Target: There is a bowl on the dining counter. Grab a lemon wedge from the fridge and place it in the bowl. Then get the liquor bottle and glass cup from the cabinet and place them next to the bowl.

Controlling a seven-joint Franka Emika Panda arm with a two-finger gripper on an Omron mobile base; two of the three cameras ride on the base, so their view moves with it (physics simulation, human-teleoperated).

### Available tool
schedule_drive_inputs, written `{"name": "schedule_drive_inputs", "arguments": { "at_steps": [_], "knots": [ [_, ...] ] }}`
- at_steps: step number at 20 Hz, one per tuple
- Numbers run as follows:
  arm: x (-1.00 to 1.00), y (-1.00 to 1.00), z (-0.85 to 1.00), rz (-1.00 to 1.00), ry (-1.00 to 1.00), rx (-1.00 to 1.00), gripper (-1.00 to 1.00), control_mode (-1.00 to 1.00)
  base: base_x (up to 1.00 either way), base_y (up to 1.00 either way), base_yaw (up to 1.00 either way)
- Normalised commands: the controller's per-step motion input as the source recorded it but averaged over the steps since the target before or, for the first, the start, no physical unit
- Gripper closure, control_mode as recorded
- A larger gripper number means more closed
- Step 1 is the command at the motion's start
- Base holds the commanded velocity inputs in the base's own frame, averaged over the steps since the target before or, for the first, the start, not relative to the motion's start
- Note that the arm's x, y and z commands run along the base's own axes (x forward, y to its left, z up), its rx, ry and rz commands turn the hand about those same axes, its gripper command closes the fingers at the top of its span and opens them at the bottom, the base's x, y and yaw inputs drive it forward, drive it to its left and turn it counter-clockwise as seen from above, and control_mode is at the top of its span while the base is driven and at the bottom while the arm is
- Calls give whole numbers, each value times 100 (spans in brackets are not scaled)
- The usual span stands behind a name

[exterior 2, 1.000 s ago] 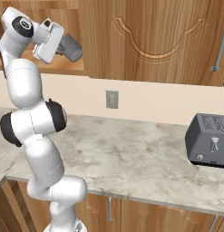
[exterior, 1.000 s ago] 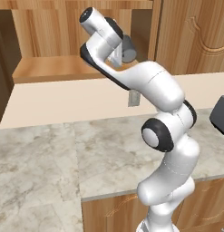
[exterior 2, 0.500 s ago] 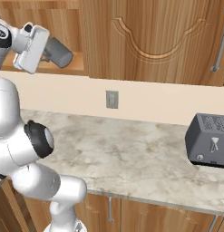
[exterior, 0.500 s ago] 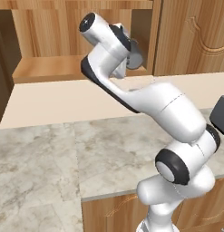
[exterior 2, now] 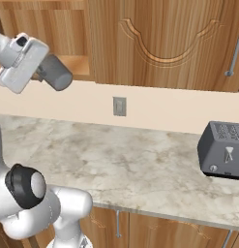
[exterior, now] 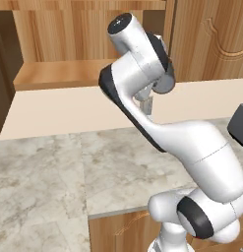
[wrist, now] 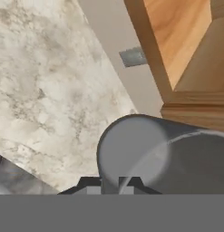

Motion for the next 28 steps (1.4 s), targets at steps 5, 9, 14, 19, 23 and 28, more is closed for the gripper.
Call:
{"name": "schedule_drive_inputs", "arguments": {
  "at_steps": [5,9,14,19,23,28],
  "knots": [
    [-100,-63,-3,-33,0,36,100,-100,0,0,0],
    [-69,-42,-18,-24,0,27,100,-100,0,0,0],
    [-35,-13,-47,-19,0,19,100,-100,0,0,0],
    [2,0,-63,-11,9,11,100,-100,0,0,0],
    [19,0,-43,0,10,1,100,100,0,0,0],
    [0,0,0,0,0,0,100,100,-95,-5,-5]
  ]
}}
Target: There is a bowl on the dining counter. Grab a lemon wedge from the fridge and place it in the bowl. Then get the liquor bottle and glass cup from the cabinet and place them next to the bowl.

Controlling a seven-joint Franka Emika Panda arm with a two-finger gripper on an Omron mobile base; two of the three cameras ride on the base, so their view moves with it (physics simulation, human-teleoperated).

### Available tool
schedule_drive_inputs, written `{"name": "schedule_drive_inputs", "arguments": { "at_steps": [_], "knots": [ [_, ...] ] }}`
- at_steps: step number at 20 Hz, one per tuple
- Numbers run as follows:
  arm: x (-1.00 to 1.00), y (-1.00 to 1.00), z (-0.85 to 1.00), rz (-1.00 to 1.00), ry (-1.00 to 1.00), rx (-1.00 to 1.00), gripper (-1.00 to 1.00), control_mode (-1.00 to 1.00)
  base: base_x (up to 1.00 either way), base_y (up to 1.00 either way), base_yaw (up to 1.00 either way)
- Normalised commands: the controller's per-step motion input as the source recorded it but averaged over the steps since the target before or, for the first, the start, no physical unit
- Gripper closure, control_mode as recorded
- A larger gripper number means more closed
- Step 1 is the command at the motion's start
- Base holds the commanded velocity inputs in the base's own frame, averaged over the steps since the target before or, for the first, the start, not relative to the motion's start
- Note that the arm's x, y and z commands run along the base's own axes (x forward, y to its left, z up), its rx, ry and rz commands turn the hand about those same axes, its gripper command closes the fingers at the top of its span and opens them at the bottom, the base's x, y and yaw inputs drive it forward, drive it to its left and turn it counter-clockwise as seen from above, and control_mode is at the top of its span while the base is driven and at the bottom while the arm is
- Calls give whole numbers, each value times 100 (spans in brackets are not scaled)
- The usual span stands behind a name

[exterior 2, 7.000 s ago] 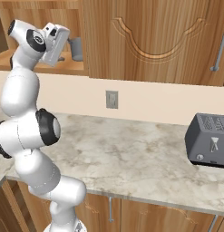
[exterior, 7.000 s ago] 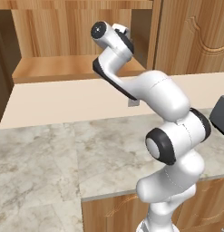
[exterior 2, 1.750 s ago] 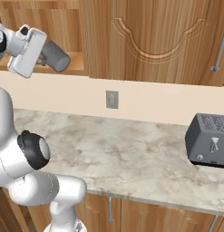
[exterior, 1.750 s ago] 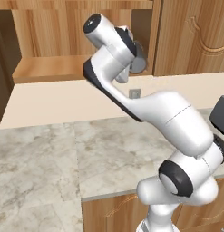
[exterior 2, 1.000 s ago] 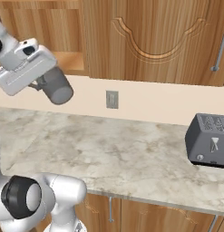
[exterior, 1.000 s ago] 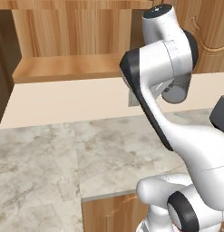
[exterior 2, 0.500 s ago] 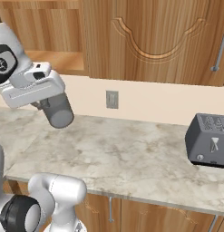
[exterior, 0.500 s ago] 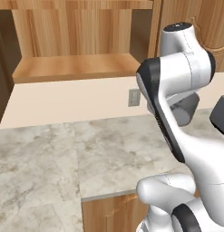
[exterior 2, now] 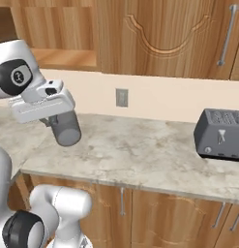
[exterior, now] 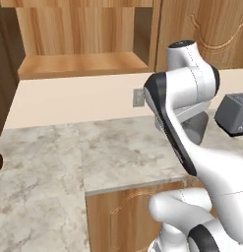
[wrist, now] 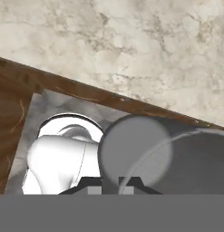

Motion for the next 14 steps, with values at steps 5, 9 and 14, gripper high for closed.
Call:
{"name": "schedule_drive_inputs", "arguments": {
  "at_steps": [5,9,14],
  "knots": [
    [0,0,0,0,0,0,100,100,-100,-43,-23],
    [0,0,0,0,0,0,100,100,-100,-64,-40],
    [0,0,0,0,0,0,100,100,-48,-82,-61]
  ]
}}
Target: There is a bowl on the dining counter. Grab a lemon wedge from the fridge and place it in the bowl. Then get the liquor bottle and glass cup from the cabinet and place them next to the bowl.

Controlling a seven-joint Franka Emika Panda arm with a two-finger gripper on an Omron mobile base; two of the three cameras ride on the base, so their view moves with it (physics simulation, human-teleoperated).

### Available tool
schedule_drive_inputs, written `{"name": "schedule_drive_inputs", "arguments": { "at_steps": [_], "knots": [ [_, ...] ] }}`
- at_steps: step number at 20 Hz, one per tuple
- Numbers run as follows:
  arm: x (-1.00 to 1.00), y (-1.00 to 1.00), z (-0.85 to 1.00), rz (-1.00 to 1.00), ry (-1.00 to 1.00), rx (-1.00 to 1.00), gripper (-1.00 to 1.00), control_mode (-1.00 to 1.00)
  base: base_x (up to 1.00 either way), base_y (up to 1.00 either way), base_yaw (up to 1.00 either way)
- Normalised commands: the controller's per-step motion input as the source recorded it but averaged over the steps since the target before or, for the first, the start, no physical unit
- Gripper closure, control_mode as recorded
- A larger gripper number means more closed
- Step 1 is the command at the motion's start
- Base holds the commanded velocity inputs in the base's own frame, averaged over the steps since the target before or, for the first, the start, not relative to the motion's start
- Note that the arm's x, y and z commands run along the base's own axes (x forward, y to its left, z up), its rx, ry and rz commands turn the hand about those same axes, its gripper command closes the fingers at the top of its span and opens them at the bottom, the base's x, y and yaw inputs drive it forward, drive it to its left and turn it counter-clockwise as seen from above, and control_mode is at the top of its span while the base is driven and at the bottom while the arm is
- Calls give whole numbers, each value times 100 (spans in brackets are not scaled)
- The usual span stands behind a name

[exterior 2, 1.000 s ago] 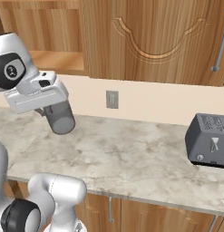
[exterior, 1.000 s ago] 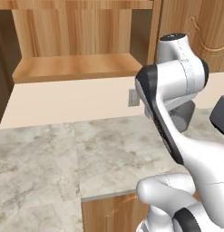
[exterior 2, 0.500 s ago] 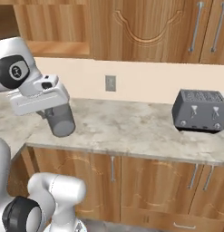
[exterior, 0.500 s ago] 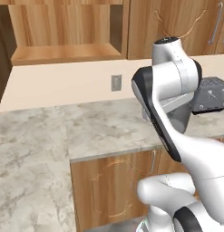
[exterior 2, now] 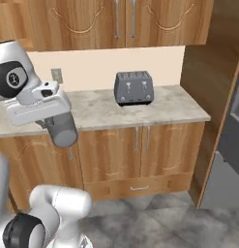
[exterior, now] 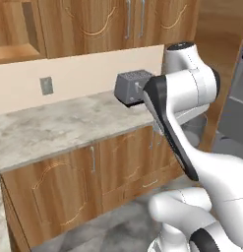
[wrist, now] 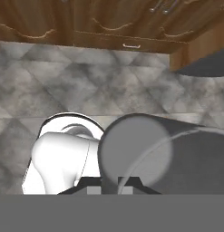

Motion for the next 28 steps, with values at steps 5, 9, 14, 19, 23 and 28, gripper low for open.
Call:
{"name": "schedule_drive_inputs", "arguments": {
  "at_steps": [5,9,14,19,23,28],
  "knots": [
    [0,0,0,0,0,0,100,100,-3,-95,-69],
    [0,0,0,0,0,0,100,100,0,-100,-66],
    [0,0,0,0,0,0,100,100,0,-98,-65],
    [0,0,0,0,0,0,100,100,1,-90,-63],
    [0,0,0,0,0,0,100,100,23,-78,-61],
    [0,0,0,0,0,0,100,100,84,-15,-46]
  ]
}}
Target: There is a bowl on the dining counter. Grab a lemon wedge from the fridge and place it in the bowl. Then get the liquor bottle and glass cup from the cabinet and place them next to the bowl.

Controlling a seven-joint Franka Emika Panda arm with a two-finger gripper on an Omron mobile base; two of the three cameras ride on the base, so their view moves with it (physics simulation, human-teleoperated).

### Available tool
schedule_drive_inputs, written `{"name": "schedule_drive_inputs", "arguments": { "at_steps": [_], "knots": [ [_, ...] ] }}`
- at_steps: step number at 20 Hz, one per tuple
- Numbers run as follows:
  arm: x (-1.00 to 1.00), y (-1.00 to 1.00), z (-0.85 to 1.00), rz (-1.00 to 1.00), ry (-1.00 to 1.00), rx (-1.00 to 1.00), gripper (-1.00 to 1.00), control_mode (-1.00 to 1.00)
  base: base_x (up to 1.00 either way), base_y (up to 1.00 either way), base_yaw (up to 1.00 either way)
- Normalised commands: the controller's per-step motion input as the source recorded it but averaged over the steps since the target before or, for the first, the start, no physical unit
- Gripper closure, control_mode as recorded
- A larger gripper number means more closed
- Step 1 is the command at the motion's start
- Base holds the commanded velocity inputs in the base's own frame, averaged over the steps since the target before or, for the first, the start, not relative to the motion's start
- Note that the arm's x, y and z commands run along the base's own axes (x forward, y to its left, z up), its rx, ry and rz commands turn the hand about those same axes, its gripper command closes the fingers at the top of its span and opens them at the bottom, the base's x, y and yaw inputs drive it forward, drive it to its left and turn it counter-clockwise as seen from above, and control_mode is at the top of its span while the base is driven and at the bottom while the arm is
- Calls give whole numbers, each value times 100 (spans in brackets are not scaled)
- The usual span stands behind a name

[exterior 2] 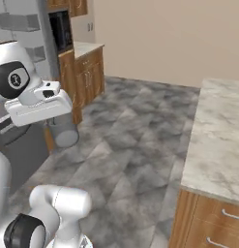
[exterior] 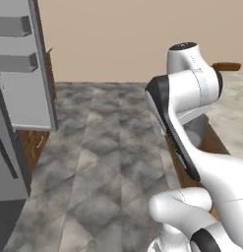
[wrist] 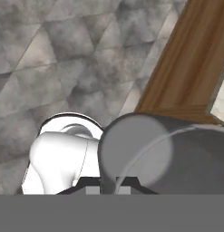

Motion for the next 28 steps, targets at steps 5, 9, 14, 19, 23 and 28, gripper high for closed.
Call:
{"name": "schedule_drive_inputs", "arguments": {
  "at_steps": [5,9,14,19,23,28],
  "knots": [
    [0,0,0,0,0,0,100,100,100,0,-39],
    [0,0,0,0,0,0,100,100,100,1,-33],
    [0,0,0,0,0,0,100,100,100,16,-28],
    [0,0,0,0,0,0,100,100,100,40,-18],
    [0,0,0,0,0,0,100,100,100,49,-12],
    [0,0,0,0,0,0,100,100,100,54,-13]
  ]
}}
